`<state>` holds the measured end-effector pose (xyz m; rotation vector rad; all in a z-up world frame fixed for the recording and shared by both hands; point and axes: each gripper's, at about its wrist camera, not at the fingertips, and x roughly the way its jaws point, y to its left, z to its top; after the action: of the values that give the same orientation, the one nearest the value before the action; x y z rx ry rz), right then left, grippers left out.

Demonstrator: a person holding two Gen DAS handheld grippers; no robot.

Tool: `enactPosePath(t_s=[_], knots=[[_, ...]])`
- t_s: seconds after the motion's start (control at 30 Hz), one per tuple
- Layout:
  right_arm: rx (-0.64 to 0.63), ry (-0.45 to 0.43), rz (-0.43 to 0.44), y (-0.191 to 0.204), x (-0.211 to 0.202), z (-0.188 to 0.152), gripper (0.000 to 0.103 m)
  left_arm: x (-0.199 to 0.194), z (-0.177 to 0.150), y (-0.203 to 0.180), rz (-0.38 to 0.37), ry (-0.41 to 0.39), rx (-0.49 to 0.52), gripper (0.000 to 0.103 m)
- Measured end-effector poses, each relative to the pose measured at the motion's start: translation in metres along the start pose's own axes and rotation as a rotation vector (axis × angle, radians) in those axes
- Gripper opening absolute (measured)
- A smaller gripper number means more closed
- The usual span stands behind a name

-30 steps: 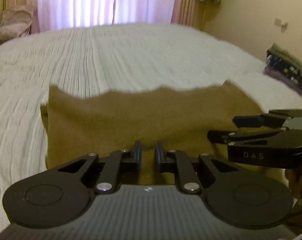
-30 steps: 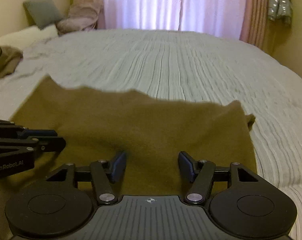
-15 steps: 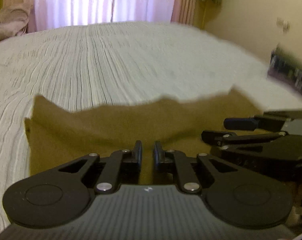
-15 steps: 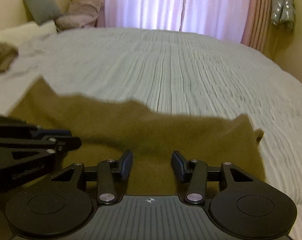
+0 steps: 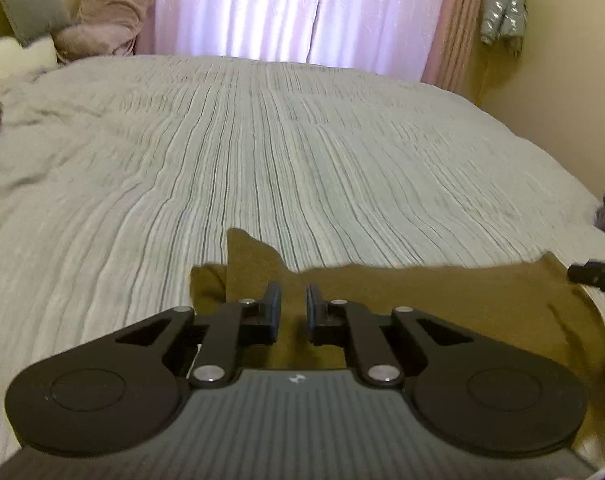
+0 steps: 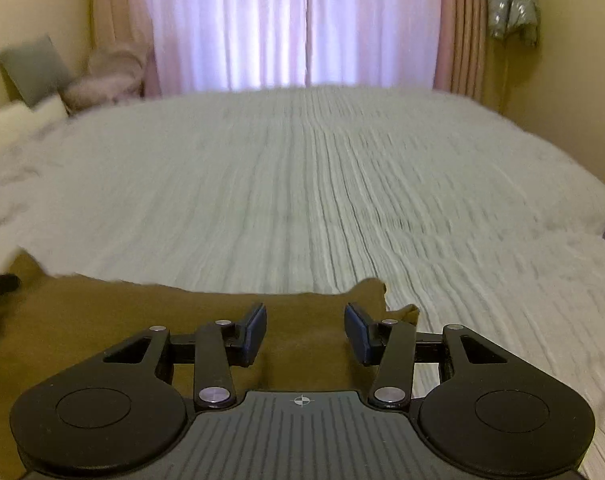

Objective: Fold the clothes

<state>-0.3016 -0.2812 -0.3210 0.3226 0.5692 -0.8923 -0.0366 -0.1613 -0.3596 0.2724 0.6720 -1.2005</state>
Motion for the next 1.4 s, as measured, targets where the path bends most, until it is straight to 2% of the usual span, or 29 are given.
enactPosePath(t_s=[0.1, 0.17, 0.2, 0.27, 0.33, 0.4, 0.5, 0.6, 0.67, 0.77, 0.83, 0.9, 0.93, 0.97, 1.17, 1.4], knots=[[-0.023, 0.019, 0.034, 0.014, -0.034, -0.020, 0.048, -0.033, -0.023, -0.014, -0.018, 0.014, 0.018, 0.010], [-0.044, 0.068, 0.056, 0.023, -0.048, -0.041, 0.048, -0.030, -0.042, -0.019, 0.013, 0.080, 0.019, 0.011], [-0.054, 0.119, 0.054, 0.025, -0.043, -0.054, 0.048, -0.028, -0.051, -0.020, 0.031, 0.117, 0.019, 0.011], [-0.052, 0.192, 0.043, 0.020, -0.033, -0.073, 0.048, -0.039, -0.059, -0.022, 0.055, 0.116, 0.019, 0.011], [-0.036, 0.168, 0.044, 0.015, -0.053, -0.069, 0.048, -0.062, -0.056, -0.021, 0.057, 0.078, 0.002, 0.011], [-0.033, 0.108, 0.054, 0.006, -0.086, -0.053, 0.048, -0.087, -0.051, -0.022, 0.061, 0.038, 0.001, 0.011], [-0.033, 0.050, 0.006, -0.014, -0.137, -0.029, 0.048, -0.122, -0.047, -0.026, 0.070, -0.010, 0.018, 0.014], [0.005, 0.006, -0.062, -0.032, -0.189, -0.016, 0.048, -0.149, -0.050, -0.031, 0.063, -0.014, 0.030, 0.016], [0.029, -0.023, -0.078, -0.042, -0.217, -0.011, 0.048, -0.161, -0.051, -0.035, 0.056, -0.007, 0.044, 0.017], [0.066, -0.064, -0.063, -0.047, -0.259, -0.012, 0.048, -0.179, -0.055, -0.045, 0.063, -0.012, 0.055, 0.023], [0.095, -0.076, -0.022, -0.041, -0.273, -0.021, 0.048, -0.191, -0.058, -0.052, 0.068, -0.016, 0.062, 0.025], [0.120, -0.057, 0.011, -0.034, -0.272, -0.030, 0.055, -0.203, -0.061, -0.059, 0.074, -0.020, 0.069, 0.029], [0.136, -0.046, 0.025, -0.030, -0.272, -0.037, 0.071, -0.208, -0.064, -0.062, 0.083, -0.020, 0.068, 0.030], [0.149, -0.034, 0.039, -0.023, -0.267, -0.045, 0.076, -0.213, -0.066, -0.065, 0.094, -0.020, 0.066, 0.032], [0.135, 0.080, 0.093, 0.014, -0.229, -0.080, 0.076, -0.238, -0.087, -0.075, 0.171, 0.004, 0.063, 0.039], [0.089, 0.082, 0.084, 0.027, -0.224, -0.101, 0.076, -0.249, -0.111, -0.087, 0.222, 0.045, 0.052, 0.041]])
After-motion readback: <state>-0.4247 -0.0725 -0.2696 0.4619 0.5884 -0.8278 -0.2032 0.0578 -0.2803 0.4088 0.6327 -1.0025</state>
